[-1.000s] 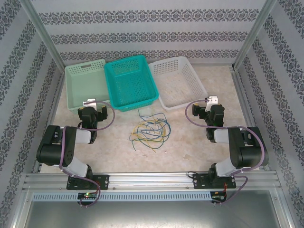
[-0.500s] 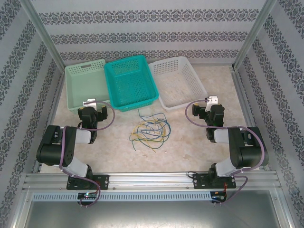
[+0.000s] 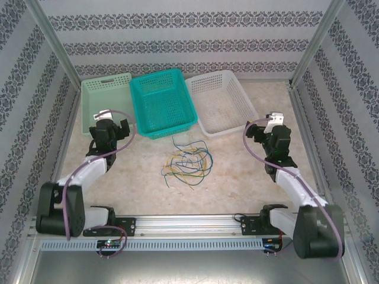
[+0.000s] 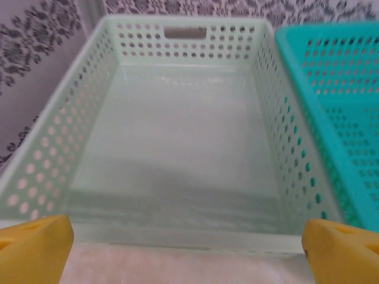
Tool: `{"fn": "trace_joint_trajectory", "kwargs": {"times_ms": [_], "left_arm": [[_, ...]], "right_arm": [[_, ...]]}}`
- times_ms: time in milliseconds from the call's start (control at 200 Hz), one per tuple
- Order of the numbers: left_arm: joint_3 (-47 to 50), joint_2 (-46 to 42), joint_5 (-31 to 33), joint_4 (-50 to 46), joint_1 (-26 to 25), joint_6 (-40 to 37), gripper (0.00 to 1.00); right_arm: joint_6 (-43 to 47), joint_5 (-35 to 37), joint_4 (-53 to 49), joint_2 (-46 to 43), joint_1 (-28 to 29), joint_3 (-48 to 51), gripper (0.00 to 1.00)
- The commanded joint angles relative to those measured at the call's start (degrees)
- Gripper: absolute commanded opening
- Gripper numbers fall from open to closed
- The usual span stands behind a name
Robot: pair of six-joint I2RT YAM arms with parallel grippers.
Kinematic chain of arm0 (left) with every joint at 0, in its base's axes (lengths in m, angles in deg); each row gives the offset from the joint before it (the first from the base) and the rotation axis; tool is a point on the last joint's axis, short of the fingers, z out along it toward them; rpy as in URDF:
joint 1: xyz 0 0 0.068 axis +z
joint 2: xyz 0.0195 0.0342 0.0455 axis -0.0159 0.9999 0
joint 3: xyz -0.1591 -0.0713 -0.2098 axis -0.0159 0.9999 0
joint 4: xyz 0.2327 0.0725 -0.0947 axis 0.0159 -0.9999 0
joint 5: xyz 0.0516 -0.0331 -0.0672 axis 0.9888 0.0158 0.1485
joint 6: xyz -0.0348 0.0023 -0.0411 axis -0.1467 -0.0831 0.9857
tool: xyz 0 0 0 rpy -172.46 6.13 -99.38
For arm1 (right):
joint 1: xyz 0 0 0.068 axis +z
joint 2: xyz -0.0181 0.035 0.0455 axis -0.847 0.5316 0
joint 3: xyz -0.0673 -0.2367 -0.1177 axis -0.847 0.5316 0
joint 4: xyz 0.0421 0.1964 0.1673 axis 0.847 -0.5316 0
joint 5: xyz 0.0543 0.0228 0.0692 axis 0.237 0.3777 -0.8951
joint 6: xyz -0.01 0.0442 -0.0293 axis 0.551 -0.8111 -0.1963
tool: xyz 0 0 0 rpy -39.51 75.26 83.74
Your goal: Untangle the cables
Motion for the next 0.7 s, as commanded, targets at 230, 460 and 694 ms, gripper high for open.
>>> {"fn": "trace_joint_trajectory", "kwargs": {"times_ms": [230,460,694], "left_arm": [[-6.2,-7.2,-0.3,-25.8,-1.7,11.5,1.0],[-27.1,11.6,-9.7,-35.3,-1.9,7.9,0.99],[-39.7,26.2,-18.2,-38.8,-2.1,8.7,0.98]], "right_arm": [[-4.1,1.2,-34.8,14.9,1.9,-29.2,0.87],[1.8,2.9,-50.3,38.8,-0.2,-54.6,0.8],[2.1,0.0,-52.3,49.9,-1.0,-61.2,0.78]]}}
